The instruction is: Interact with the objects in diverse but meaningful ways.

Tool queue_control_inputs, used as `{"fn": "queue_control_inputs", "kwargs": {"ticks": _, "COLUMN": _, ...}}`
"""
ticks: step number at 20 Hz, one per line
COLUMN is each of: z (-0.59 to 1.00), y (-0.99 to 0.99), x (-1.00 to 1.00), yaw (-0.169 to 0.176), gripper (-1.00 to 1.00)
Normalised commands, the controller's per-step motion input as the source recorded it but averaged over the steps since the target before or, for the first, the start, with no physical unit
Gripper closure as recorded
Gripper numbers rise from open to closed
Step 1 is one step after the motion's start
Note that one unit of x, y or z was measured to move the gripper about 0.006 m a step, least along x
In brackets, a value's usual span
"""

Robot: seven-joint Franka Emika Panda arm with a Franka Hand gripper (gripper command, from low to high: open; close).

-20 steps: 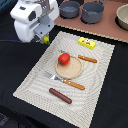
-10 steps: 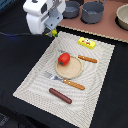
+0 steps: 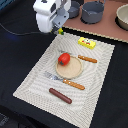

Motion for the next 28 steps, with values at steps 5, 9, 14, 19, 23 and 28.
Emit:
{"fn": "queue_control_inputs", "kwargs": {"ticks": 5, "z": -0.15, "y": 0.31, "x": 0.38, "yaw": -0.003, "gripper": 1.0}}
{"fn": "queue_control_inputs", "kwargs": {"ticks": 9, "z": -0.21, "y": 0.28, "x": 0.29, "yaw": 0.0, "gripper": 1.0}}
{"fn": "queue_control_inputs", "kwargs": {"ticks": 14, "z": -0.25, "y": 0.25, "x": 0.2, "yaw": 0.0, "gripper": 1.0}}
{"fn": "queue_control_inputs", "kwargs": {"ticks": 19, "z": -0.27, "y": 0.24, "x": 0.26, "yaw": 0.0, "gripper": 1.0}}
{"fn": "queue_control_inputs", "kwargs": {"ticks": 23, "z": -0.28, "y": 0.24, "x": 0.3, "yaw": 0.0, "gripper": 1.0}}
{"fn": "queue_control_inputs", "kwargs": {"ticks": 28, "z": -0.15, "y": 0.24, "x": 0.4, "yaw": 0.0, "gripper": -1.0}}
